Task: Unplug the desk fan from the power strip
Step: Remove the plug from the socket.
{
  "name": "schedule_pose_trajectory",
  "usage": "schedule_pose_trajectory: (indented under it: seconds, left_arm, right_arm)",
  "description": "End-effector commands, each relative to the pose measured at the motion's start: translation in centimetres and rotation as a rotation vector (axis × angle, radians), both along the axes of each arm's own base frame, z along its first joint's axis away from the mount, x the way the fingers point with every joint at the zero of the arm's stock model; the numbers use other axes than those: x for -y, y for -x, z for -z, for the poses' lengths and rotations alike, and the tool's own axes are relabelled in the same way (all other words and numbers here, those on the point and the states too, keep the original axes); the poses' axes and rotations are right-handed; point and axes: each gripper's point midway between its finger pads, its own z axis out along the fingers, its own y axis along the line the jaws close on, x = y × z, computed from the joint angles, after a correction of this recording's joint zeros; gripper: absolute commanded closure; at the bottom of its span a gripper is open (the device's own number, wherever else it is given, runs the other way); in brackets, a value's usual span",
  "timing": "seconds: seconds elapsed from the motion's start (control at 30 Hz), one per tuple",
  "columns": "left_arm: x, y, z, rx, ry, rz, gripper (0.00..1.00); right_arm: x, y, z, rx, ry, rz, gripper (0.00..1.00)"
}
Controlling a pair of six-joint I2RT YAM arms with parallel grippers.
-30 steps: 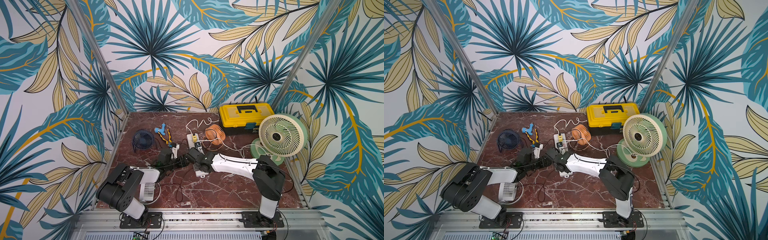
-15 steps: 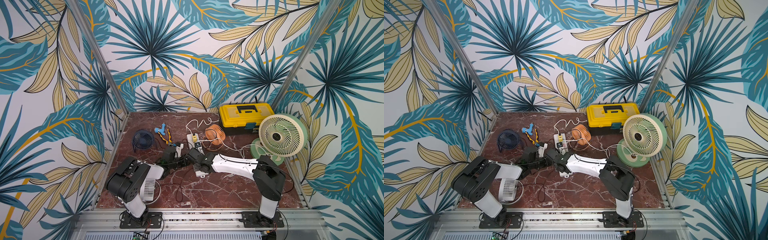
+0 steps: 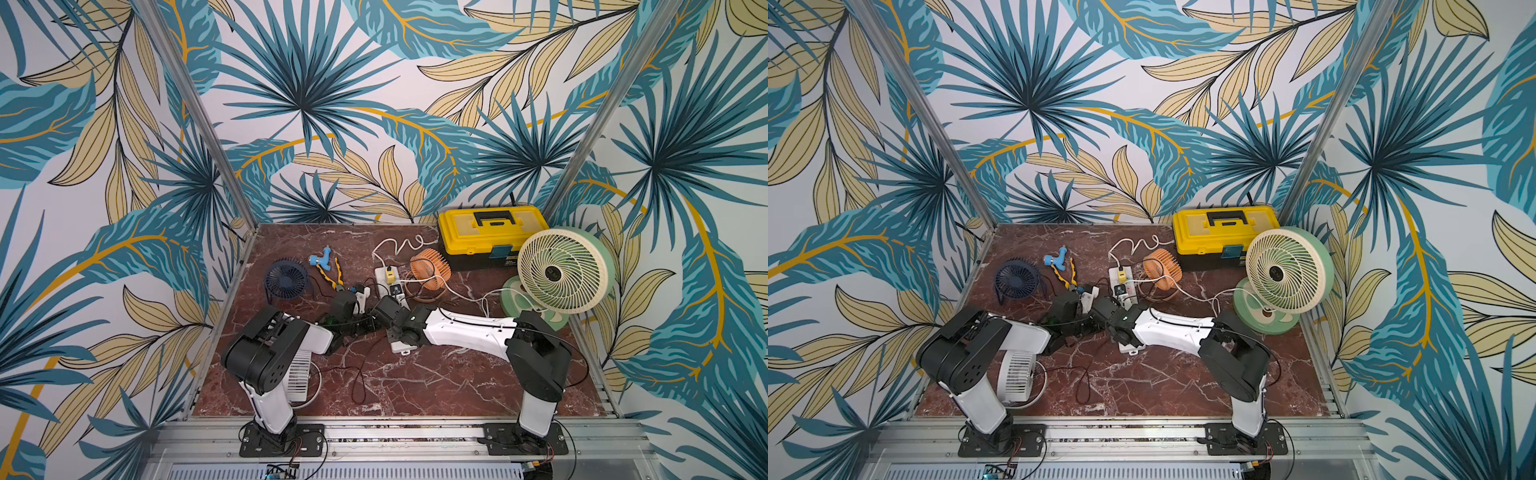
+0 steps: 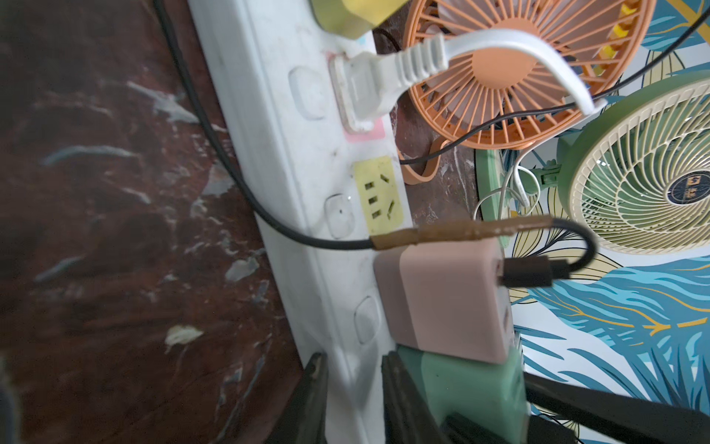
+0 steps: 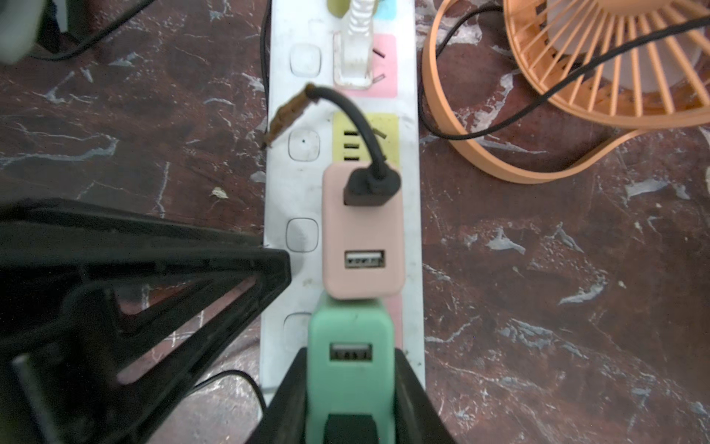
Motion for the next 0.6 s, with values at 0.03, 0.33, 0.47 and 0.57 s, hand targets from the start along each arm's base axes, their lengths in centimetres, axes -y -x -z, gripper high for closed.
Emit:
schedule_pose_trajectory:
  seconds: [0.03, 0.33, 0.47, 0.57]
  left_arm:
    - [0.7, -0.1, 0.3, -0.010, -0.017, 0.023, 0.73]
    - [0.7, 0.1, 1.9, -0.067, -0.082, 0.044, 0.75]
    - [0.6, 0.1, 2.1, -0.080, -0.107, 0.047, 0.75]
    - [0.5, 0.2, 2.4, -0.085, -0.139, 0.054, 0.75]
  right_arm:
    - [0.4, 0.5, 1.1, -0.020, 0.000, 0.003, 0.88]
    - [0.4, 0.5, 1.1, -0.017, -0.005, 0.005, 0.88]
    - [0.7, 0.5, 1.1, -0.020, -0.044, 0.010, 0.89]
    - [0.8, 0.3, 0.9, -0.024, -0.120, 0.017, 0.89]
